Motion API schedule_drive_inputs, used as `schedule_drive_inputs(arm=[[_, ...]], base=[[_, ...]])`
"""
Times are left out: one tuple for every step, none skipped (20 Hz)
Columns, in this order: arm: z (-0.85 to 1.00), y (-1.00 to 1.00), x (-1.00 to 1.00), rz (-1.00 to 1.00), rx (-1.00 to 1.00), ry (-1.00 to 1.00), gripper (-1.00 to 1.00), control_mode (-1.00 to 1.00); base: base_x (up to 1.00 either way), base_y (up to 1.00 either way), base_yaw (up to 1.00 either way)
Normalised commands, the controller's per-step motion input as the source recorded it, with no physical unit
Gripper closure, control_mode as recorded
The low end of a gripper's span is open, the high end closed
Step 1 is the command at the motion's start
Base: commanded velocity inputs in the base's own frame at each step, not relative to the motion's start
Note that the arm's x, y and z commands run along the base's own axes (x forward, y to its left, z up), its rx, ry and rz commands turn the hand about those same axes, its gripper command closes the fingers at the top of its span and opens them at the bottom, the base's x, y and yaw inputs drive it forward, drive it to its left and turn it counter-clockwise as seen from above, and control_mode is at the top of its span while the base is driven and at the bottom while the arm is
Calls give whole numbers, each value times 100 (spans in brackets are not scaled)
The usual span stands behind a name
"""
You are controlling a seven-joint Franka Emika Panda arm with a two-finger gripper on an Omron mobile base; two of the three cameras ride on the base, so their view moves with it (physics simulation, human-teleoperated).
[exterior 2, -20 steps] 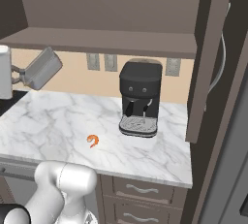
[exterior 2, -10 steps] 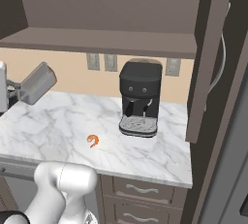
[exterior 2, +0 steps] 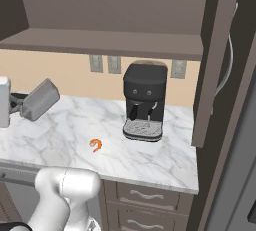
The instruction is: Retrieve the tupperware from the cabinet, then place the raw meat into the tupperware to avoid contamination.
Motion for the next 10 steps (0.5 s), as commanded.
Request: schedule_drive_inputs(arm=[[-41, 3, 0, 0, 1, 5, 100, -100], [-41, 2, 0, 0, 1, 5, 100, -100], [-41, 3, 0, 0, 1, 5, 100, -100], [-41, 3, 0, 0, 0, 5, 100, -100], [-43, 4, 0, 0, 0, 6, 100, -100], [-42, 4, 0, 0, 0, 6, 100, -100], [-38, 6, 0, 0, 0, 5, 100, -100], [-38, 6, 1, 2, 0, 5, 100, -100], [-39, 2, 3, 2, 0, 6, 100, -100], [-39, 1, 5, 2, 0, 7, 100, -100]], base=[[0, 0, 0], [0, 0, 0], [0, 0, 0], [0, 0, 0], [0, 0, 0], [0, 0, 0], [0, 0, 0], [0, 0, 0], [0, 0, 0], [0, 0, 0]])
